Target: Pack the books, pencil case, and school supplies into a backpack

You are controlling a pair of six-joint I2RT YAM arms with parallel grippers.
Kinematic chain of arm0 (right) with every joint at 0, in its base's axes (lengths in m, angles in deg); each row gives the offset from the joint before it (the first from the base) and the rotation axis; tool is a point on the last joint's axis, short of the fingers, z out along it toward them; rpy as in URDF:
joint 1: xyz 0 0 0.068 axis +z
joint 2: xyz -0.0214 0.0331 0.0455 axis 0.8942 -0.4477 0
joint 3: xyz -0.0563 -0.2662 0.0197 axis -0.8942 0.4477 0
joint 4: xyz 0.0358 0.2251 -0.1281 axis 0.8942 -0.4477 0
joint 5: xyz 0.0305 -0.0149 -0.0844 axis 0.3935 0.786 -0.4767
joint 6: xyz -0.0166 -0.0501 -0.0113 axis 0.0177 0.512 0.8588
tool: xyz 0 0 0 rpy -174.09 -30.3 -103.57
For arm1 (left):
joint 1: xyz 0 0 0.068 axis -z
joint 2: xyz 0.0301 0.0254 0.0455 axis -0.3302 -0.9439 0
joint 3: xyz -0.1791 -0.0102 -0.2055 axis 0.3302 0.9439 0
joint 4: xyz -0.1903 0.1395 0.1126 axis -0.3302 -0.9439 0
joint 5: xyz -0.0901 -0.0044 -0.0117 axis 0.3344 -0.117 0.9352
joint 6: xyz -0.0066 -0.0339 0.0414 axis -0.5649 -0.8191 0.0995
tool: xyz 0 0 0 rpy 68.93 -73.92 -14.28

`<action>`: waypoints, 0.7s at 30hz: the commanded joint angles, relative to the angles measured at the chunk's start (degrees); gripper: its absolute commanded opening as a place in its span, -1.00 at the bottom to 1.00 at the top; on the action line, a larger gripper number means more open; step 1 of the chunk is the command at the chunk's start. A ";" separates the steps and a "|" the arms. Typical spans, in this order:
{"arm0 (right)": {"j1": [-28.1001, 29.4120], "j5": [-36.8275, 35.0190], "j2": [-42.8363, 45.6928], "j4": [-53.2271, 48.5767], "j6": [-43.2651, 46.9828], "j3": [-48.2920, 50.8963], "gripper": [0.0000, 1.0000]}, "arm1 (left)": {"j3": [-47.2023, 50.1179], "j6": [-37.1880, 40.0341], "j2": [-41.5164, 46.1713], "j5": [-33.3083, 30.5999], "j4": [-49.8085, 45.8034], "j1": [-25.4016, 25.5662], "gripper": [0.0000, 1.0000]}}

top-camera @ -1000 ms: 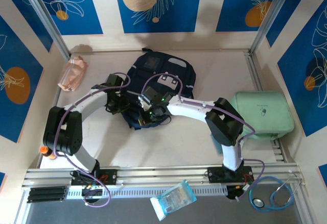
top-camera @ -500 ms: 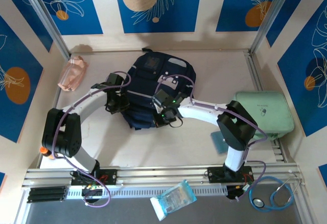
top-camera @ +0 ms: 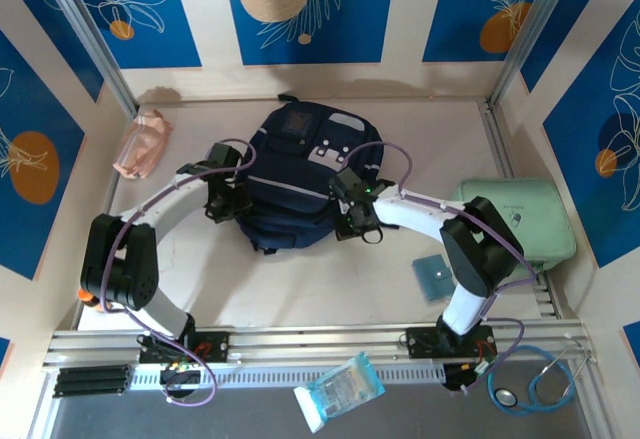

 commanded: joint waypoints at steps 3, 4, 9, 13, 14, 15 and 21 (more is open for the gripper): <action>-5.31 -6.91 1.86 0.00 2.82 -0.78 -1.00 | -1.44 1.94 2.67 -5.06 -2.77 -1.94 -0.96; -6.00 -6.65 1.61 0.65 3.10 -1.05 -0.99 | -1.43 2.04 2.73 -4.86 -2.82 -2.03 -0.96; -9.63 -2.81 -0.06 5.02 6.92 -2.69 -0.93 | -1.78 3.97 2.58 -2.63 -3.68 -2.75 -0.96; -12.02 -1.29 -1.81 6.38 9.21 -4.31 -0.87 | -2.10 6.01 2.22 -0.53 -4.63 -3.36 -0.97; -12.94 -1.23 -2.46 6.65 9.13 -4.73 -0.87 | -2.11 6.52 2.29 -0.08 -4.95 -3.42 -0.96; -13.94 -1.27 -3.09 6.68 8.73 -5.11 -0.87 | -2.26 7.20 2.36 0.66 -5.30 -3.45 -0.97; -20.73 2.49 -7.24 5.25 2.66 -7.75 -0.77 | -2.56 10.13 3.17 4.50 -7.33 -3.46 -0.97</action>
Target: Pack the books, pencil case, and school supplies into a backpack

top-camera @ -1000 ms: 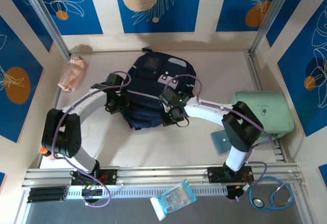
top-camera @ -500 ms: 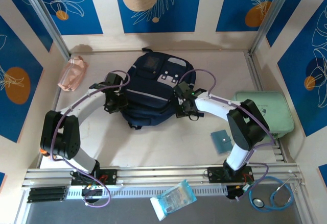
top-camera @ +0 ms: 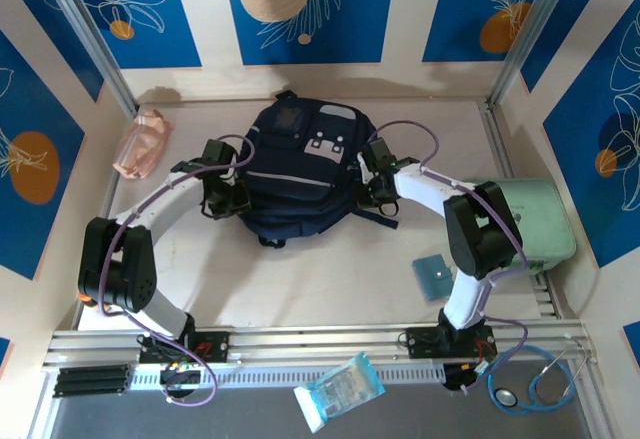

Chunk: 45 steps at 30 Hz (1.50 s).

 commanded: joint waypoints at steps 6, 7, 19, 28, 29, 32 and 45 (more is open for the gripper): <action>-6.34 2.55 -1.53 0.64 -5.30 -2.55 -0.52 | -1.06 6.11 2.88 1.58 -7.09 -1.79 -0.97; -6.31 3.76 -0.93 1.22 -5.11 -2.10 -0.50 | -0.86 6.15 3.06 2.66 -6.58 -1.72 -0.97; -6.33 8.19 11.10 3.21 -5.24 5.44 -0.09 | 1.73 3.26 5.60 11.46 -1.03 0.37 -0.90; -5.98 9.94 21.66 2.23 -9.46 9.25 0.20 | 8.72 0.69 12.56 6.23 -3.29 4.83 -0.48; -5.84 10.09 22.62 2.49 -10.29 9.64 0.23 | 9.25 1.11 13.73 4.46 -4.31 5.80 -0.22; -5.52 12.33 24.04 3.76 -12.27 10.59 0.40 | 8.90 3.68 16.53 -1.77 -7.94 8.51 0.12; -3.73 7.84 29.28 3.61 -19.49 11.59 0.70 | -13.74 16.17 2.80 -21.02 -8.37 21.30 0.90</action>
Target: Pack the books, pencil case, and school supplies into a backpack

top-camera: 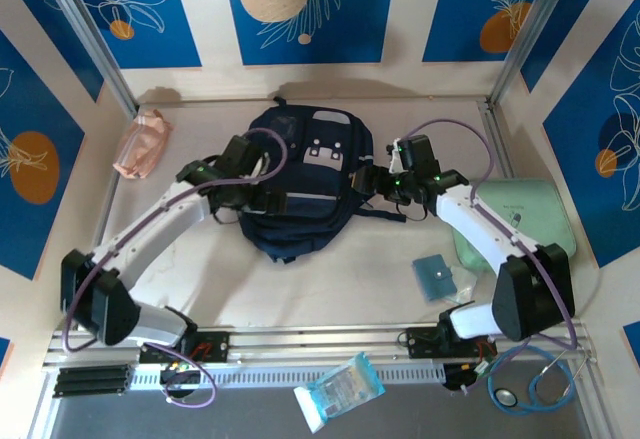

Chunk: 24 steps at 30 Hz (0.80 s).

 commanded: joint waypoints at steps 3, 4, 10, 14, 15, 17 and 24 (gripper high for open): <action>-2.45 -4.37 5.54 -1.18 -4.21 2.72 0.70 | -5.39 9.11 -10.85 -9.50 3.48 5.71 0.91; -3.68 -4.00 6.24 -1.62 -4.60 3.16 0.70 | -6.05 11.25 -12.72 -9.44 4.45 6.43 0.88; -9.10 -0.65 9.48 -2.00 -5.56 6.11 0.69 | -9.40 26.71 -19.43 -3.41 5.53 8.21 0.83; -9.25 -0.26 10.15 -1.82 -5.95 7.11 0.69 | -9.72 35.84 -22.12 -3.90 3.85 8.98 0.75; -9.25 -0.13 10.28 -1.72 -6.17 7.30 0.69 | -9.49 37.52 -22.58 -5.12 3.85 9.11 0.72; -9.25 -0.03 10.41 -1.40 -6.58 7.75 0.68 | -8.83 40.76 -23.55 -7.44 4.32 9.20 0.69; -9.38 -0.37 10.67 -2.01 -6.06 7.43 0.69 | -7.67 47.29 -24.02 -8.37 6.28 9.18 0.47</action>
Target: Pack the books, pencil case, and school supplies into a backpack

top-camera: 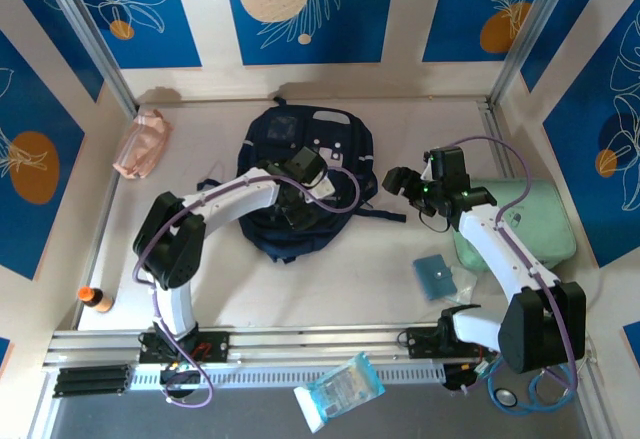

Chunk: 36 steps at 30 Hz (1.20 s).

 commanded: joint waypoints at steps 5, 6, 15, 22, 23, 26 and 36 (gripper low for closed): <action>-0.11 1.11 2.07 -1.09 -0.89 0.45 0.68 | 0.27 6.50 -0.42 -3.99 4.32 0.47 0.19; -0.07 1.06 2.25 -1.09 -0.90 0.55 0.69 | 0.62 6.81 -0.34 -4.36 4.87 0.50 0.16; -0.27 0.96 2.70 -1.01 -1.12 1.13 0.68 | 0.44 12.19 -3.21 -2.40 2.36 0.99 0.27; -0.28 1.20 2.57 -1.22 -1.78 1.20 0.68 | -1.54 13.06 -4.93 -4.14 1.90 1.07 0.01; -0.27 1.11 2.57 -1.23 -1.78 1.20 0.68 | -1.61 12.92 -4.61 -4.45 2.30 1.03 -0.08; -0.24 1.15 2.32 -1.17 -1.78 1.26 0.68 | -1.88 11.59 -2.46 -4.23 3.21 1.05 -0.38; 0.34 10.02 -2.32 4.79 -0.81 1.23 0.63 | 0.40 3.47 9.91 2.08 7.08 1.01 -1.00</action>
